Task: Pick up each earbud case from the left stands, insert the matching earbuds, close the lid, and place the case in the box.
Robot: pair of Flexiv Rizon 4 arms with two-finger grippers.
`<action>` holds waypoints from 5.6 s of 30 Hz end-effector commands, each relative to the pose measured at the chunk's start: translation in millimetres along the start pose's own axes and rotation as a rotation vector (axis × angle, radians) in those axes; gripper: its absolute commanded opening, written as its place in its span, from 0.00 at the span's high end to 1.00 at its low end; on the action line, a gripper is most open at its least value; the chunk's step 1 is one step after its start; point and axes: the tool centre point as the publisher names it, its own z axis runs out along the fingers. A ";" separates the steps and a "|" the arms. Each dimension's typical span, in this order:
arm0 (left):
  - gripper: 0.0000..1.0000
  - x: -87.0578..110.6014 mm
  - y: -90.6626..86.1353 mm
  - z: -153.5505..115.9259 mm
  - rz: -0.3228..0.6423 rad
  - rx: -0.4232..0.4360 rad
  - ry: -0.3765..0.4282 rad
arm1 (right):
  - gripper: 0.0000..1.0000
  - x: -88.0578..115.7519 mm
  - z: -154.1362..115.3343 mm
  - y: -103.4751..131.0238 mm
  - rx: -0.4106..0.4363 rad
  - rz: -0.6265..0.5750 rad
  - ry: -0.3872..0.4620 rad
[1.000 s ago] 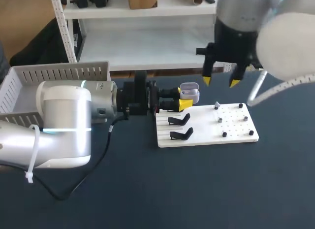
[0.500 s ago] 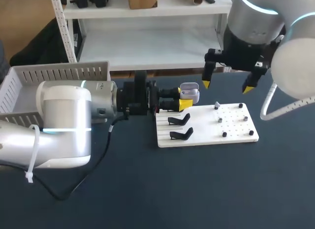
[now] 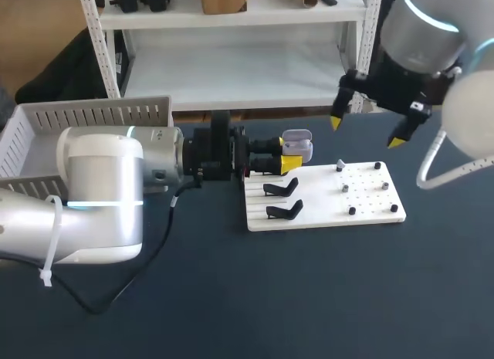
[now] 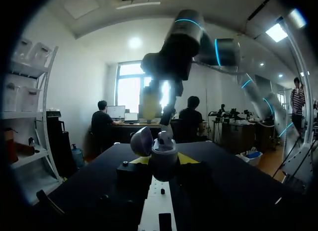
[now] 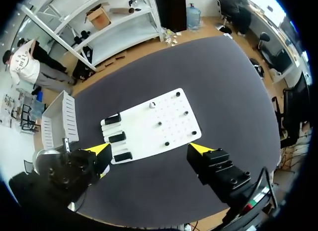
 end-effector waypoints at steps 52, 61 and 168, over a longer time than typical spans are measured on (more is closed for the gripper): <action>1.00 0.6 0.0 0.2 0.002 -0.002 -0.003 | 0.60 -31.0 159.0 -4.2 0.175 0.161 -0.132; 1.00 0.6 0.0 0.2 0.002 -0.002 -0.003 | 0.58 -34.8 168.3 -0.6 0.166 0.192 -0.133; 1.00 0.6 0.0 0.2 0.002 -0.002 -0.003 | 1.00 -34.9 -5.9 0.7 0.131 -0.193 0.040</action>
